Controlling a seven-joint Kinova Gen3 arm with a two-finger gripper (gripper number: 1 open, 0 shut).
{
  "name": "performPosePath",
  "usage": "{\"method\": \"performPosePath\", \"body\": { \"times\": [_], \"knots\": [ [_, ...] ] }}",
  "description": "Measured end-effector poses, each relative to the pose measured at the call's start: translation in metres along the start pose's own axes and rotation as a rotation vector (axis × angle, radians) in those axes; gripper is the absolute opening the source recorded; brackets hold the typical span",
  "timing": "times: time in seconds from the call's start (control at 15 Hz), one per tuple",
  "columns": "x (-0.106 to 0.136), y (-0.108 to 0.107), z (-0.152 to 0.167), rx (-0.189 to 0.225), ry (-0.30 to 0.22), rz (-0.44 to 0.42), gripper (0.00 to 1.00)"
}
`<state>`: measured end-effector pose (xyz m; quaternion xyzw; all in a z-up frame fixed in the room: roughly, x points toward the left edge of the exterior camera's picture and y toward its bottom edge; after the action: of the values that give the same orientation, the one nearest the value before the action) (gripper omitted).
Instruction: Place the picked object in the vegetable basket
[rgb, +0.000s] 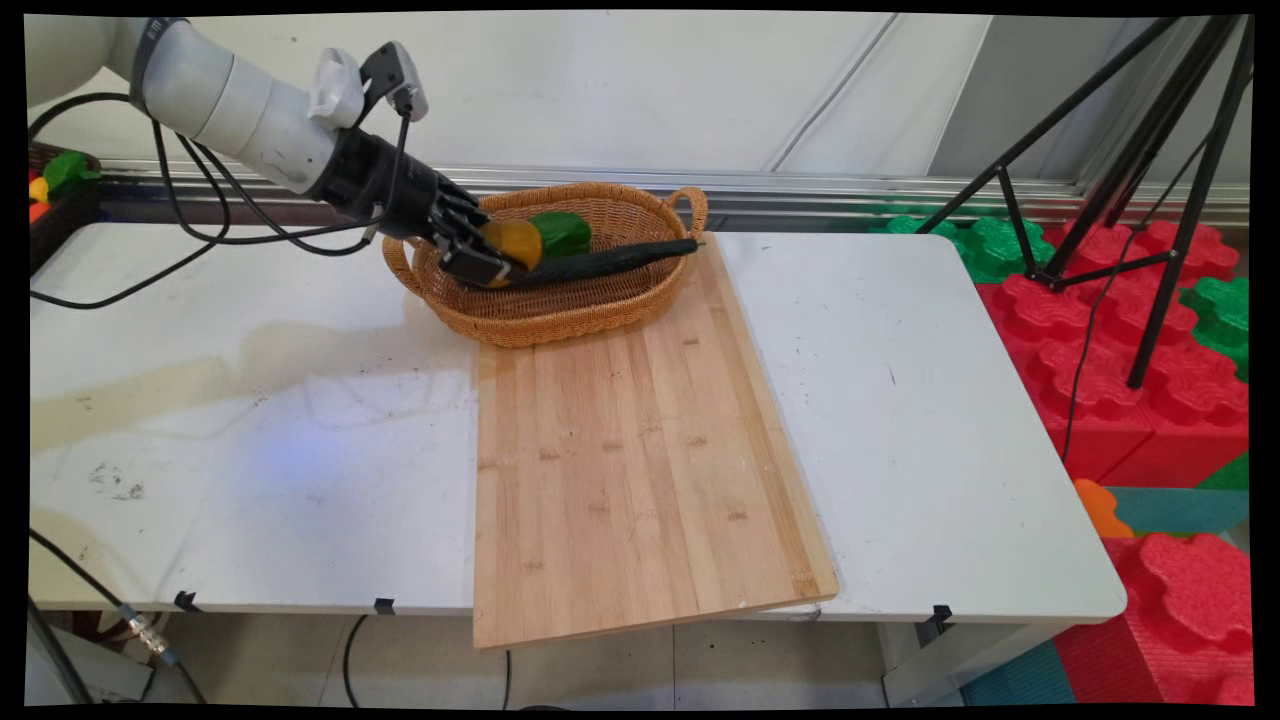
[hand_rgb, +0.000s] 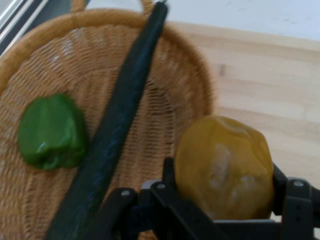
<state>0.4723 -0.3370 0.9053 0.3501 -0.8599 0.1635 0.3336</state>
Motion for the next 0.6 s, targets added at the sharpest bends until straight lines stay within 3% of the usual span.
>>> {"method": "performPosePath", "body": {
  "times": [0.27, 0.6],
  "knots": [
    [-0.012, -0.021, 0.013, 0.042, -0.032, -0.039, 0.0],
    [-0.021, -0.037, 0.04, 0.056, -0.067, -0.056, 0.0]
  ]
}}
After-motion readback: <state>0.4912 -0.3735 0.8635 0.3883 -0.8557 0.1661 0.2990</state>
